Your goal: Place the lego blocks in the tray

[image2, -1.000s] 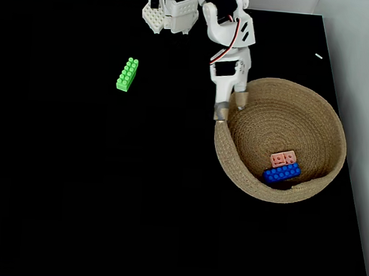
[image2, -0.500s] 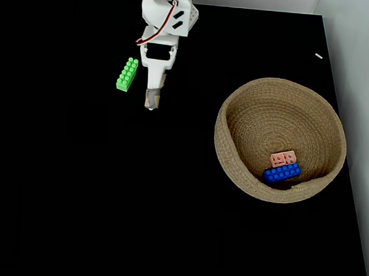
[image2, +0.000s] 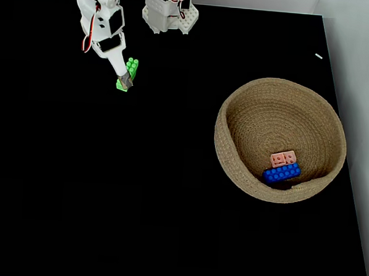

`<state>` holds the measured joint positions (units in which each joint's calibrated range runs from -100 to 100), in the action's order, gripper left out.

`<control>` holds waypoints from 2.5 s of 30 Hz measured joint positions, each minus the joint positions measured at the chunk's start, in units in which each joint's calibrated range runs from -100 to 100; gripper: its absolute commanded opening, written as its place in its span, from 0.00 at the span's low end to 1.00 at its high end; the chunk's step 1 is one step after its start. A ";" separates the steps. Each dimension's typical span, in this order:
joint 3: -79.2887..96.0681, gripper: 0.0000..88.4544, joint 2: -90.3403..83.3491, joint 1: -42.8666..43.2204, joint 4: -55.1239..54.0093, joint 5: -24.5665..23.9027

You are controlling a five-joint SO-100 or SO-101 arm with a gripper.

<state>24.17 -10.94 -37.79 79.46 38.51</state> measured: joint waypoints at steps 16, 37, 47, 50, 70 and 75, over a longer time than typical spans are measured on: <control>5.74 0.45 3.73 -0.16 0.81 5.13; 7.42 0.11 9.75 -1.38 -6.90 4.64; 8.93 0.00 9.67 -1.79 -9.83 0.88; 8.93 0.00 9.67 -0.24 -8.61 -2.15; 3.27 0.00 -9.58 44.14 -12.42 -47.33; -0.62 0.00 -10.69 56.19 -16.81 -53.82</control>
<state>23.55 -21.63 18.40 62.65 -15.31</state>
